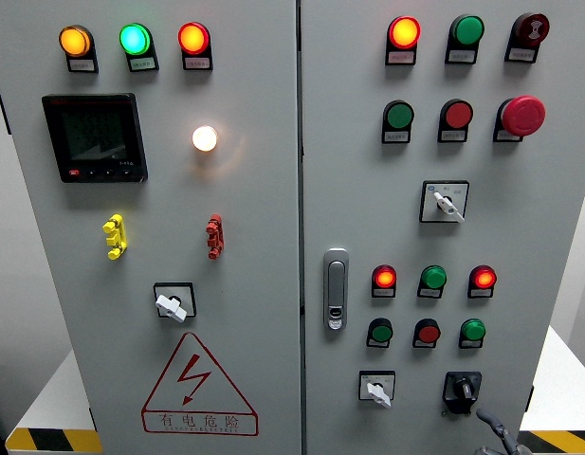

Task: Trip black knob to open circuit
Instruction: 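Raise the right hand up to the black rotary knob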

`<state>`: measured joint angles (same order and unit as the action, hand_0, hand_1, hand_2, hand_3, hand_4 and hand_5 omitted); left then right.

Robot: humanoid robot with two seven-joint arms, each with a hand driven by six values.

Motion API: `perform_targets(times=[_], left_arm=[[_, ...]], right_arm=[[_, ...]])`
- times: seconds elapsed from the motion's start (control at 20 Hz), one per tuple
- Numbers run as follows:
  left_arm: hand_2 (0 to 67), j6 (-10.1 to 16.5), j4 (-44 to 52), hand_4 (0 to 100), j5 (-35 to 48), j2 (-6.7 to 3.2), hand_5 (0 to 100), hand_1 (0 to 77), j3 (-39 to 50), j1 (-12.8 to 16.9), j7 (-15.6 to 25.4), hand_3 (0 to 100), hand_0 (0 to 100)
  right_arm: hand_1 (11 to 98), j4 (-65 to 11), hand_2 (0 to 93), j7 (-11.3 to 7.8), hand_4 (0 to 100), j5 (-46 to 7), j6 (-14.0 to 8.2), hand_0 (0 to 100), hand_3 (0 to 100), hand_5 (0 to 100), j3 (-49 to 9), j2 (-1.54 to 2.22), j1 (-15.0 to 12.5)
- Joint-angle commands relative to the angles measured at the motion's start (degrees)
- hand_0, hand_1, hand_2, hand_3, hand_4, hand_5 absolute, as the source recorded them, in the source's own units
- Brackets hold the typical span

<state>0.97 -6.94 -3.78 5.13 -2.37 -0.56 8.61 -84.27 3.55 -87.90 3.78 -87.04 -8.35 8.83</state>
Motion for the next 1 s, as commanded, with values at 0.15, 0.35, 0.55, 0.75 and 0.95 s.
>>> perform_targets(times=[0.15,0.35,0.55,0.75,0.95], left_arm=[[12.9,0.0,0.0,7,0.0,-0.03,1,2.9,0.0,0.0,0.0,21,0],[12.9,0.0,0.0,7,0.0,0.05,2,2.9,0.0,-0.1,0.0,21,0],[12.9,0.0,0.0,7,0.0,-0.03,2,2.9,0.0,-0.1,0.0,21,0],[12.9,0.0,0.0,7,0.0,-0.03,2,3.1,0.0,0.0,0.0,21,0],[12.9,0.0,0.0,7,0.0,0.05,2,3.1,0.0,-0.1,0.0,21,0]], right_arm=[[87.4,0.3,0.0,0.32,87,0.1,0.0,100,82,100,0.0,0.00,0.7],[87.7,0.3,0.0,0.58,88,0.1,0.0,100,82,100,0.1,0.00,0.8],[88.0,0.8,0.0,1.11,88,0.3,0.0,100,82,100,0.2,-0.09,1.9],[88.1,0.7,0.0,2.51,88,3.5,-0.1,100,83,100,0.3,-0.09,2.1],[88.1,0.6,0.0,3.04,88,4.9,-0.1,100,83,100,0.5,-0.09,2.1]])
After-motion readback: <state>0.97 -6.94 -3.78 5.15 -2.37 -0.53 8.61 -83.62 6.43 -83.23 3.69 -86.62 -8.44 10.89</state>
